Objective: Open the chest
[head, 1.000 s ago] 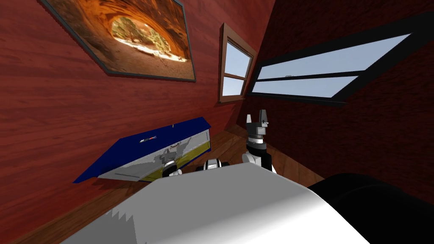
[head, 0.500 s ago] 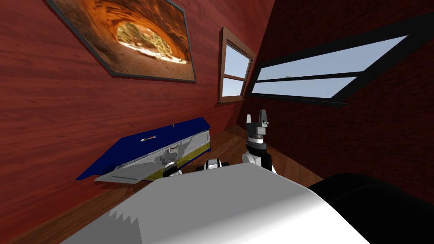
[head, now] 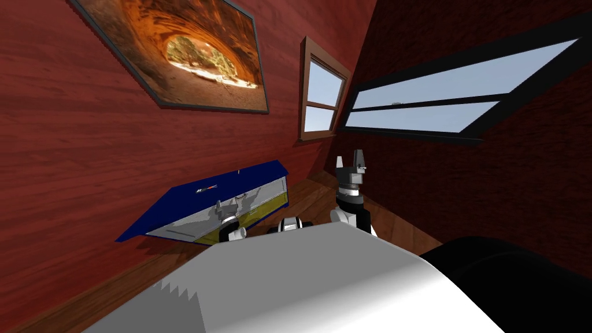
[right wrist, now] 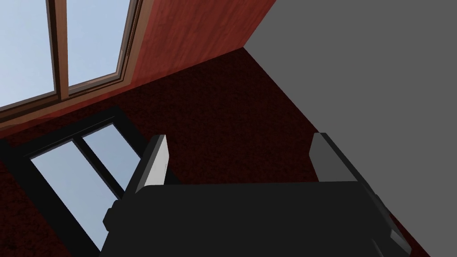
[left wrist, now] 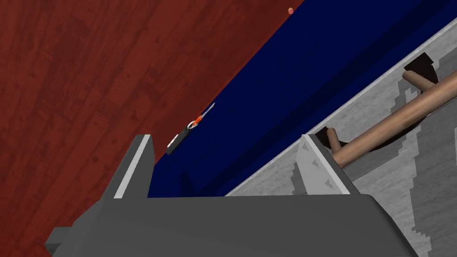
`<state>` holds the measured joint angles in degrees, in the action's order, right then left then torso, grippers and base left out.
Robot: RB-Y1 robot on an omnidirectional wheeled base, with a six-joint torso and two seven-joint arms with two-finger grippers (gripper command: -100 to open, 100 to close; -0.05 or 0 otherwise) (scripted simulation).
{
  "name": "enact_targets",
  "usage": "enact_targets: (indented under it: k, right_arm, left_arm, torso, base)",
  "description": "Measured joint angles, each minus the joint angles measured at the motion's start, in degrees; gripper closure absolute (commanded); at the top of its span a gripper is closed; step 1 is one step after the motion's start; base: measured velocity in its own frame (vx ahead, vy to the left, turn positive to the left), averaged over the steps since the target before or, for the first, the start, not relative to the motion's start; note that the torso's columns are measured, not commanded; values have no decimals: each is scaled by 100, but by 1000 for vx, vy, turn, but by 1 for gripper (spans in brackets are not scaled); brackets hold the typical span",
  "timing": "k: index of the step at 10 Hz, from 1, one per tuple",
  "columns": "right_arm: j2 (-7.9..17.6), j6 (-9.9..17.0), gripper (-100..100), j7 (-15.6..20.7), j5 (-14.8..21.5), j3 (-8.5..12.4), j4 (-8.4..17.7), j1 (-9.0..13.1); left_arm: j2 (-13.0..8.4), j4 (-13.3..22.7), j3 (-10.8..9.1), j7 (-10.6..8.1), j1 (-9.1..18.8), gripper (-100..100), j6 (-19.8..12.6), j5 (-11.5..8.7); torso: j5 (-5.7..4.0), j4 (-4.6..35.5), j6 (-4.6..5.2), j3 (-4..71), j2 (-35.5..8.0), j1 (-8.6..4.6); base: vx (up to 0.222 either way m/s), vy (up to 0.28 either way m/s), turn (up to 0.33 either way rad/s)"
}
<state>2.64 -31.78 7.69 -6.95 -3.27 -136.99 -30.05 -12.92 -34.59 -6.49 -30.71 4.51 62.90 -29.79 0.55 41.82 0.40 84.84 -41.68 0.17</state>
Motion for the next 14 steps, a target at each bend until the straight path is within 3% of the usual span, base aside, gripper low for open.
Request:
enact_targets:
  k: [2, 3, 5, 8, 9, 10, 14]
  right_arm:
    - [0, 0, 0, 0, 0, 0, 0, 0]
    - [0, 0, 0, 0, 0, 0, 0, 0]
    - [0, 0, 0, 0, 0, 1, 0, -1]
    - [0, 0, 0, 0, 0, 0, 0, -1]
    - [0, 0, 0, 0, 0, 0, 0, -2]
    - [0, -1, 0, 0, 0, 1, 0, -2]
    - [0, 0, 0, 0, 0, 0, 0, 0]
  left_arm:
    - [174, 153, 135, -56, -185, 100, 200, 50]
    - [181, 165, 143, -69, -194, -100, 225, 52]
    - [172, 240, 208, -117, -149, -100, 256, 108]
    - [196, -10, 364, -142, -237, -100, 141, 238]
    - [230, -312, 442, -104, -363, -100, 7, 301]
    - [242, -167, 556, -159, -265, -100, 30, 397]
    - [254, -625, 850, -248, -449, -100, -172, 639]
  torso:
    - [-48, 36, -34, -18, -44, -26]
    - [-55, 47, -39, -28, -62, -18]
    - [-50, 44, -42, -22, -50, -5]
    - [-50, 42, -33, -21, -50, -14]
    - [-54, 45, -41, -23, -53, -15]
    - [-53, 43, -41, -19, -48, -11]
    - [-56, 48, -36, -29, -66, -20]
  base:
    - [2, -35, -56]
    - [0, 0, 0]
    - [52, 7, 212]
    - [66, 2, 200]
    - [109, 14, 399]
    - [90, 8, 148]
    - [86, -8, 251]
